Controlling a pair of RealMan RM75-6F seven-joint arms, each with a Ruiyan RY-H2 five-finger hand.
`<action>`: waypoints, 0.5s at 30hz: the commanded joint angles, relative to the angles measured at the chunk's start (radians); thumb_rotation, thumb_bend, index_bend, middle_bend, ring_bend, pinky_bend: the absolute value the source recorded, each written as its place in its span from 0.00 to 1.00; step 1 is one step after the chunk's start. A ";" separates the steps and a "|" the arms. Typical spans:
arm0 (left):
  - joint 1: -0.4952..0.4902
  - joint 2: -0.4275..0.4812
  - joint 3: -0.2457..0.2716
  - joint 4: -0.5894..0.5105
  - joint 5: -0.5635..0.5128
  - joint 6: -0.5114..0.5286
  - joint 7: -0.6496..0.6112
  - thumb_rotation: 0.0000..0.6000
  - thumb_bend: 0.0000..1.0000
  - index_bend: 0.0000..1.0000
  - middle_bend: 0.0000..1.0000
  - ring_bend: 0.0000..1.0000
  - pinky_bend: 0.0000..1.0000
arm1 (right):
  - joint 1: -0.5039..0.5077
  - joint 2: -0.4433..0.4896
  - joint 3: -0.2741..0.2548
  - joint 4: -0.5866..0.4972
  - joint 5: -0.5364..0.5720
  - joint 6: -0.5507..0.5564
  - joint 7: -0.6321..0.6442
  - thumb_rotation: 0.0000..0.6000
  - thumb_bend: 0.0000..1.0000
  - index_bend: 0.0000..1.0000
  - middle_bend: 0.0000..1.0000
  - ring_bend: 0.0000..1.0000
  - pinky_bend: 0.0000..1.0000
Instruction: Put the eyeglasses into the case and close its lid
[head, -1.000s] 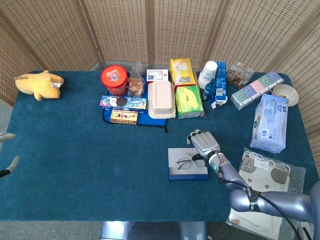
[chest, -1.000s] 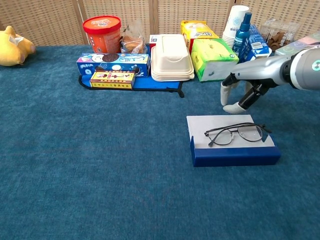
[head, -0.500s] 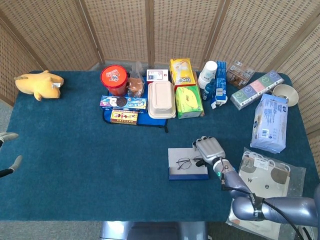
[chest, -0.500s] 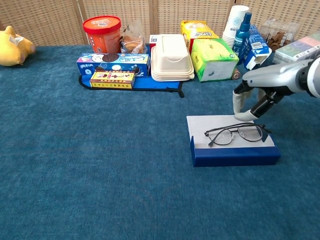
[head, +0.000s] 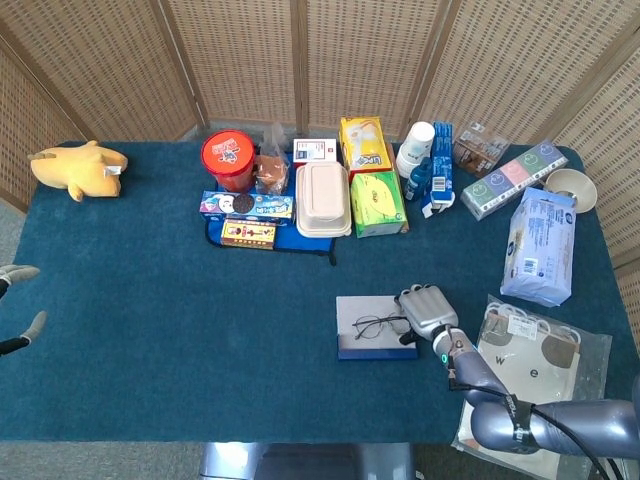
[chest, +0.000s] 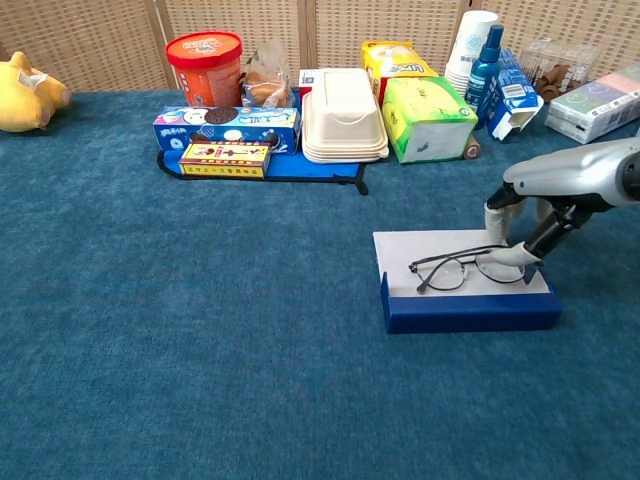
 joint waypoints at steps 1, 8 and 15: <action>0.000 -0.001 0.000 0.003 -0.001 -0.001 -0.002 1.00 0.31 0.25 0.28 0.21 0.14 | 0.001 0.004 -0.012 -0.025 0.007 0.009 -0.010 0.56 0.38 0.35 0.30 0.21 0.28; 0.000 -0.006 0.002 0.011 0.000 -0.002 -0.008 1.00 0.31 0.25 0.28 0.21 0.14 | 0.000 0.001 -0.024 -0.066 0.008 0.037 -0.022 0.57 0.38 0.35 0.30 0.21 0.29; 0.002 -0.009 0.003 0.021 -0.002 0.001 -0.018 1.00 0.31 0.25 0.28 0.21 0.14 | -0.006 -0.013 -0.032 -0.097 -0.009 0.061 -0.027 0.56 0.37 0.35 0.30 0.21 0.29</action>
